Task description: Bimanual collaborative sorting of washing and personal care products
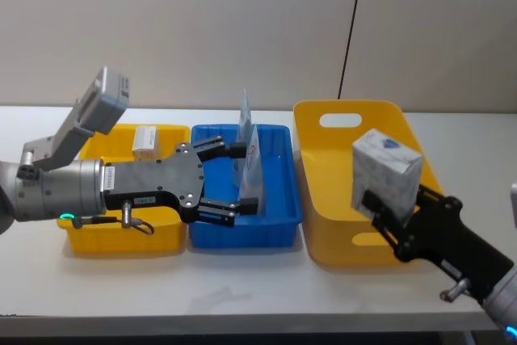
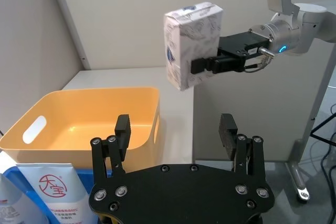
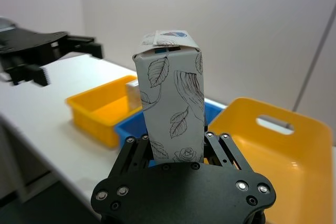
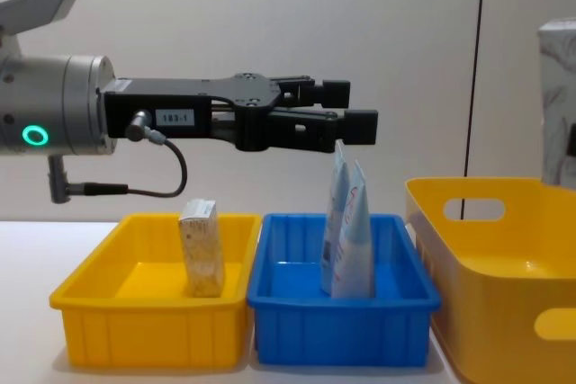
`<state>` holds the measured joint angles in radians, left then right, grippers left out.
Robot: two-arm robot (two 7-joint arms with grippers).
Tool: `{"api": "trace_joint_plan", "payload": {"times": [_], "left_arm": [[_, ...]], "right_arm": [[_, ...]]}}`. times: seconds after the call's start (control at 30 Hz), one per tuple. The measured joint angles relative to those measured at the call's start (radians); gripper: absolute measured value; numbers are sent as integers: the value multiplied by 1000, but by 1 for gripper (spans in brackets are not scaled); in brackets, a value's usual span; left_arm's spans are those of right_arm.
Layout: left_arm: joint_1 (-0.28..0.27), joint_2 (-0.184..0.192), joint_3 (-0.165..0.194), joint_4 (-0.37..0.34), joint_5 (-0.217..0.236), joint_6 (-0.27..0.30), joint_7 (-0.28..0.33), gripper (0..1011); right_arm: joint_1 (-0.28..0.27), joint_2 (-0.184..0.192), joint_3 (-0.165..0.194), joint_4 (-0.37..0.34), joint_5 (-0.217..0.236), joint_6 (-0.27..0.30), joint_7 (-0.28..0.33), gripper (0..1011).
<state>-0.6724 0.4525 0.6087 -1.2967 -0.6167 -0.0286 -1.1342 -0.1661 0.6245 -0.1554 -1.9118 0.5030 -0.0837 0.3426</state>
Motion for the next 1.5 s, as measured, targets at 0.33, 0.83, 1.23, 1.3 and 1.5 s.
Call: {"api": "trace_joint_plan", "payload": {"times": [0.33,0.83,1.23,1.3,1.5], "left_arm": [[-6,-10,3,12,2,6,21,1001],[-9,-15,5,18,3,9,31,1001],[-10,-16,5,20,3,10,34,1001],[-10,-16,5,20,3,10,34,1001],[-11,-17,5,20,3,10,35,1001]], "right_arm": [[55,-71,5,30,-74,16,-130,362],[253,-227,-49,172,-219,114,-336,362],[383,-324,-94,300,-283,197,-418,362],[396,-336,-99,315,-290,210,-426,362],[411,-355,-104,338,-305,238,-443,362]]}}
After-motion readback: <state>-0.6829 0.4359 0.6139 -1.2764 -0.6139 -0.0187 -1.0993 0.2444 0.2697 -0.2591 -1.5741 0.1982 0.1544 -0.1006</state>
